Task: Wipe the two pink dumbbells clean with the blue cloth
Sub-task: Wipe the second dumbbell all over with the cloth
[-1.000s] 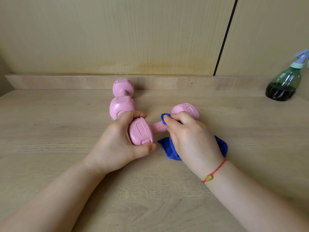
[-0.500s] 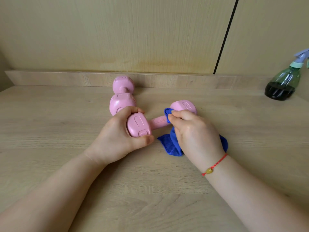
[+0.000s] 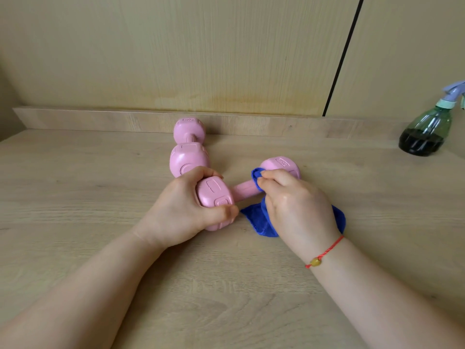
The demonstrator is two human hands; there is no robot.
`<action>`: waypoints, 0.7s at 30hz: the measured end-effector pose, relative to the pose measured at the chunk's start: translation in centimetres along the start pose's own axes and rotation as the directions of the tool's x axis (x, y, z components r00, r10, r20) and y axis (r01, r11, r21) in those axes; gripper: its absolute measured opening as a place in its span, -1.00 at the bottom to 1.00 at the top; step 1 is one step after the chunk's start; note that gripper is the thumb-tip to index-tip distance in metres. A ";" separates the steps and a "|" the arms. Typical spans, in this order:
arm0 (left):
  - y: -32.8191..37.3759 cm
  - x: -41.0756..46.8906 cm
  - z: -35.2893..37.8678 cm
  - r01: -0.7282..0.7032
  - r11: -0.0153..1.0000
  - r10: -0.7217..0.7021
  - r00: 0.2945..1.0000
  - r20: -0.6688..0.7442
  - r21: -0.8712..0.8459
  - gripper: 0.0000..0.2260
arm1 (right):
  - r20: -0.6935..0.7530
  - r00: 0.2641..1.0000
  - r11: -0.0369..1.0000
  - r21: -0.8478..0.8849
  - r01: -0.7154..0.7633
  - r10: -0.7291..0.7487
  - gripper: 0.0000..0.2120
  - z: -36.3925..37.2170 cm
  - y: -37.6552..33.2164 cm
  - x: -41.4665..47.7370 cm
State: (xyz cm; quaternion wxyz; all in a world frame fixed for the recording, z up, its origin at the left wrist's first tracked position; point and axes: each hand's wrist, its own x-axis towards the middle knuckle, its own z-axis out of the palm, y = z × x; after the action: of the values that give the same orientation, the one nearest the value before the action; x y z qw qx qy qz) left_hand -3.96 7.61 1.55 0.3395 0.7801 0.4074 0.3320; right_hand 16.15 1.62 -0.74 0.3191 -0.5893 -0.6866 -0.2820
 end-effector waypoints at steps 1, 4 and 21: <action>0.0 0.0 0.0 0.001 1.000 -0.001 1.000 0.004 -0.005 -0.40 | -0.013 1.000 0.999 0.038 -0.019 0.019 -0.77 0.1 -0.1 -0.1; -0.1 0.2 0.0 0.005 1.000 -0.005 1.000 0.009 -0.017 -0.40 | -0.044 0.996 0.972 0.225 -0.068 0.080 -0.79 0.1 -0.6 0.0; 0.2 0.2 -0.2 0.015 0.995 -0.006 0.996 0.090 -0.098 -0.42 | 0.265 0.941 0.951 0.169 -0.259 0.209 -0.70 -0.2 -1.6 0.7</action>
State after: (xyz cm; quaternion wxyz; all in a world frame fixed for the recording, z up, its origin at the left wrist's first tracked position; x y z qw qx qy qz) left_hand -3.94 7.69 1.86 0.3970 0.7745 0.3789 0.3146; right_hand 14.53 1.70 -0.05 0.3216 -0.6620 -0.6701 -0.0964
